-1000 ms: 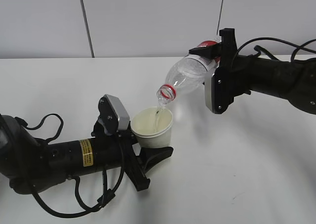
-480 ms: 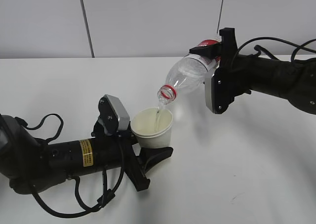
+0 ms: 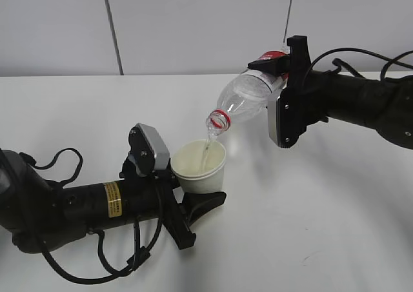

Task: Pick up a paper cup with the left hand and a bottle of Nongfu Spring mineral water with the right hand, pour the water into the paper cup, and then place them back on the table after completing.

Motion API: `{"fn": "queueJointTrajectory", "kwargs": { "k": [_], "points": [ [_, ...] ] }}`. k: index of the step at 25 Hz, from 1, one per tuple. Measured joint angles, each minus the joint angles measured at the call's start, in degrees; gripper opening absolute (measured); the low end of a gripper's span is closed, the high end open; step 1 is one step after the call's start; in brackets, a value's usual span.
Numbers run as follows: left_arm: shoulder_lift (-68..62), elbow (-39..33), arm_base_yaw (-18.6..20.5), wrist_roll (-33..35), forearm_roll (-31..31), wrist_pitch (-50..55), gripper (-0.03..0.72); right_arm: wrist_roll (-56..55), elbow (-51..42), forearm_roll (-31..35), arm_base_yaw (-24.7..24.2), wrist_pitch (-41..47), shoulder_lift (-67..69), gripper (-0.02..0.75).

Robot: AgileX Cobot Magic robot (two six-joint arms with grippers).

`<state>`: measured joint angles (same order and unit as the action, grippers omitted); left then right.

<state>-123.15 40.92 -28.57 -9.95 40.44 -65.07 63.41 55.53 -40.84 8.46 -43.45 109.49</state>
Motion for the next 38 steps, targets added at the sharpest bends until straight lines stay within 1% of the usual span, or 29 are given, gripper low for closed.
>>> {"fn": "queueJointTrajectory", "kwargs": {
  "k": [38],
  "points": [
    [-0.06, 0.00, 0.00, 0.00, 0.00, 0.41, 0.378, 0.40, 0.00, 0.80, 0.00, -0.04, 0.00, 0.430]
  ]
}}
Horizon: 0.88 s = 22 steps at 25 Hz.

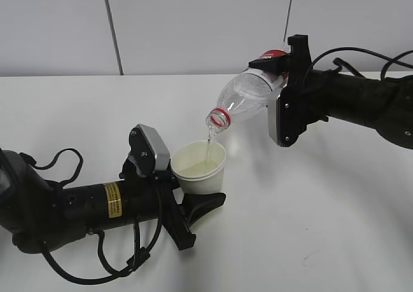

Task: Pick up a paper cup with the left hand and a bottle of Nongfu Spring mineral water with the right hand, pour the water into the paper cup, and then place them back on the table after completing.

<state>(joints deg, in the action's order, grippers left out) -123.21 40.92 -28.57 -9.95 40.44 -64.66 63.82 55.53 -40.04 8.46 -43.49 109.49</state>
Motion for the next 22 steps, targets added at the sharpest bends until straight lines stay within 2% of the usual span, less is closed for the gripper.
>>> {"fn": "queueJointTrajectory", "kwargs": {
  "k": [13, 22],
  "points": [
    [0.00, 0.00, 0.00, 0.00, -0.29, 0.00, 0.378, -2.80, 0.09, 0.14, 0.00, -0.41, 0.00, 0.430],
    [0.00, 0.00, 0.00, 0.00, -2.64, 0.00, 0.378, -9.26, 0.09, 0.27, 0.00, -0.41, 0.00, 0.430]
  ]
}}
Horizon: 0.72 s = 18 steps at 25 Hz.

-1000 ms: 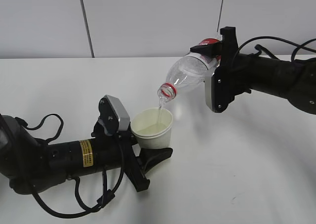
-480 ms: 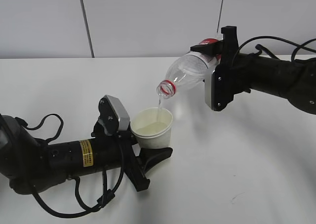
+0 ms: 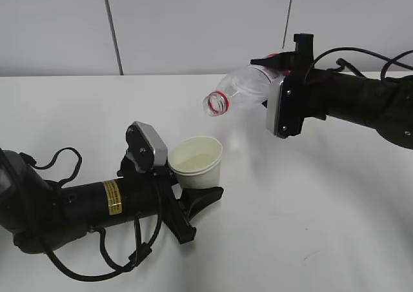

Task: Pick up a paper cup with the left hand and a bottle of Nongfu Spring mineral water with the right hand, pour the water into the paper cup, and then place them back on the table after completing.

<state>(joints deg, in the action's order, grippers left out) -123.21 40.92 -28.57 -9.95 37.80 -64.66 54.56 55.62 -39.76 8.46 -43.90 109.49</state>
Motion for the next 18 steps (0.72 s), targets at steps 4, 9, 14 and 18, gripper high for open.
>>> {"fn": "queueJointTrajectory", "kwargs": {
  "k": [4, 9, 14, 18],
  "points": [
    [0.00, 0.00, 0.00, 0.00, -0.64, 0.00, 0.378, -8.19, 0.00, 0.00, 0.00, 0.00, 0.00, 0.430],
    [0.00, 0.00, 0.00, 0.00, -2.42, 0.00, 0.378, -19.67, 0.00, 0.00, 0.00, 0.00, 0.00, 0.430],
    [0.00, 0.00, 0.00, 0.00, -5.30, 0.00, 0.378, -34.44, 0.00, 0.00, 0.00, 0.00, 0.00, 0.430],
    [0.00, 0.00, 0.00, 0.00, -7.81, 0.00, 0.378, -46.53, 0.00, 0.00, 0.00, 0.00, 0.00, 0.430]
  ]
}}
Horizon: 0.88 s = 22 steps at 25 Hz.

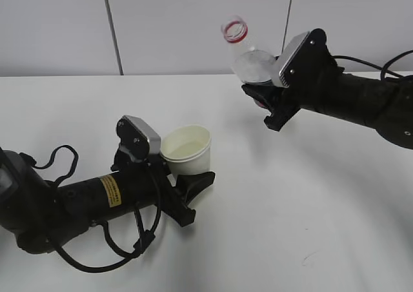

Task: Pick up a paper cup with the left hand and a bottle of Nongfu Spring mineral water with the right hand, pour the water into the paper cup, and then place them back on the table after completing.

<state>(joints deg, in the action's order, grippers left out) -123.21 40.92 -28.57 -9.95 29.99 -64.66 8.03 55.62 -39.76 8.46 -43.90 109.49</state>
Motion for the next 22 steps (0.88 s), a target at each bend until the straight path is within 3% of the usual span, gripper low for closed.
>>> {"fn": "queueJointTrajectory", "kwargs": {
  "k": [9, 17, 22],
  "points": [
    [0.00, 0.00, 0.00, 0.00, -3.65, 0.00, 0.378, -20.95, 0.00, 2.20, 0.00, -0.37, 0.00, 0.430],
    [0.00, 0.00, 0.06, 0.12, -6.19, 0.00, 0.378, -23.12, -0.14, 12.32, 0.00, -0.37, 0.00, 0.430],
    [0.00, 0.00, 2.01, 0.40, -6.61, 0.00, 0.378, -23.25, -2.53, 17.89, -0.49, -2.19, 0.00, 0.430]
  ]
}}
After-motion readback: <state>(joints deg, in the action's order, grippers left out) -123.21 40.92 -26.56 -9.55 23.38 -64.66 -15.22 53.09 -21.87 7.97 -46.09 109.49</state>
